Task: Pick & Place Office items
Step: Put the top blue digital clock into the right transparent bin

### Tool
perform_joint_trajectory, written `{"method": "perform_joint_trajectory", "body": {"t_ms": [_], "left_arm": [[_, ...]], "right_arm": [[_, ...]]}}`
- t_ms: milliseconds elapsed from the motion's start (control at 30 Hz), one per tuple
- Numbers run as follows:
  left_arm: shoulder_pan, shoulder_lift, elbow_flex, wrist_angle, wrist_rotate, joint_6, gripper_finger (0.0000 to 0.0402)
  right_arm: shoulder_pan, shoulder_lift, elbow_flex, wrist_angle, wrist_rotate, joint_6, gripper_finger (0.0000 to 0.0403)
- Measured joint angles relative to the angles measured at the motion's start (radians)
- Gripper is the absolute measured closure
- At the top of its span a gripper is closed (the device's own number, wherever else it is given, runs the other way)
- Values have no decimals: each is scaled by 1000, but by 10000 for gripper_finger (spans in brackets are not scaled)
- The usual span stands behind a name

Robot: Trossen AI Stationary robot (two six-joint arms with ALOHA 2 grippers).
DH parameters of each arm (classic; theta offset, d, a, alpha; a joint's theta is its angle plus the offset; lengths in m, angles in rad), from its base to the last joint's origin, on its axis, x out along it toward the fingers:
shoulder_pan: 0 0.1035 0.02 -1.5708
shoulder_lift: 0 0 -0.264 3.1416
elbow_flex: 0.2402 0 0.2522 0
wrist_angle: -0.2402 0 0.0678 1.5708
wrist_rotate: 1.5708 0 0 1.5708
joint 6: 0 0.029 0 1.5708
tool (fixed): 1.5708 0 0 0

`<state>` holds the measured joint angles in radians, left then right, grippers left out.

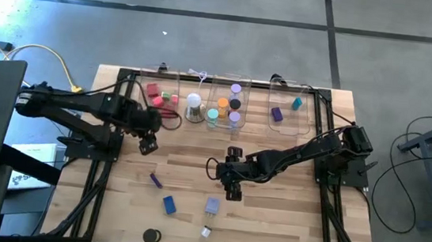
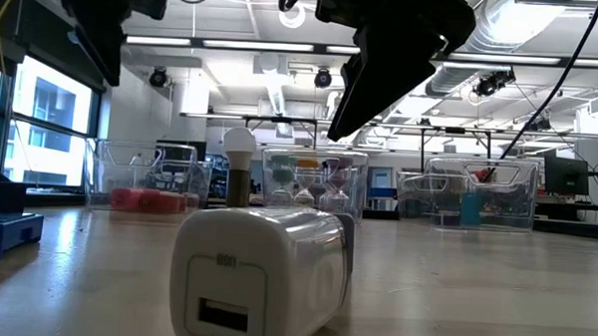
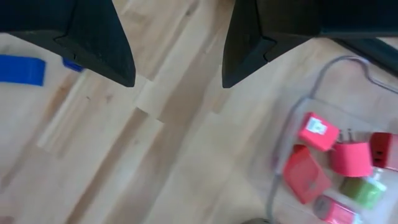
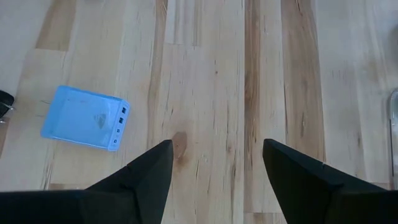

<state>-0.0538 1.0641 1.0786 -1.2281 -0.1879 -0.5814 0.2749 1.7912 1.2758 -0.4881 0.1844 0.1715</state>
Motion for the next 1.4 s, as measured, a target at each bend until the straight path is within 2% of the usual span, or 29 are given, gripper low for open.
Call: {"method": "perform_joint_trajectory", "body": {"t_ms": [300, 567, 667, 767, 967, 1167, 1400], "left_arm": [[-131, 0, -1, 1, 0, -74, 169], [-171, 1, -2, 0, -6, -86, 167], [-173, 1, -2, 0, -17, -106, 151], [-173, 1, -2, -2, -29, -122, 118], [-174, 1, -2, 2, -29, -69, 69], [-199, 18, -2, 0, -57, -81, 64], [-276, 144, -20, 2, -77, 63, 64]], "right_arm": [[0, 0, 0, 5, 0, 0, 165], [0, 0, 0, 6, -4, 7, 165], [0, 0, 0, 6, -4, 7, 165], [0, 0, 0, 6, -4, 8, 165], [0, 0, 0, 6, -4, 8, 165], [0, 0, 0, 6, -4, 8, 165], [0, 0, 0, 6, -4, 8, 165]]}}
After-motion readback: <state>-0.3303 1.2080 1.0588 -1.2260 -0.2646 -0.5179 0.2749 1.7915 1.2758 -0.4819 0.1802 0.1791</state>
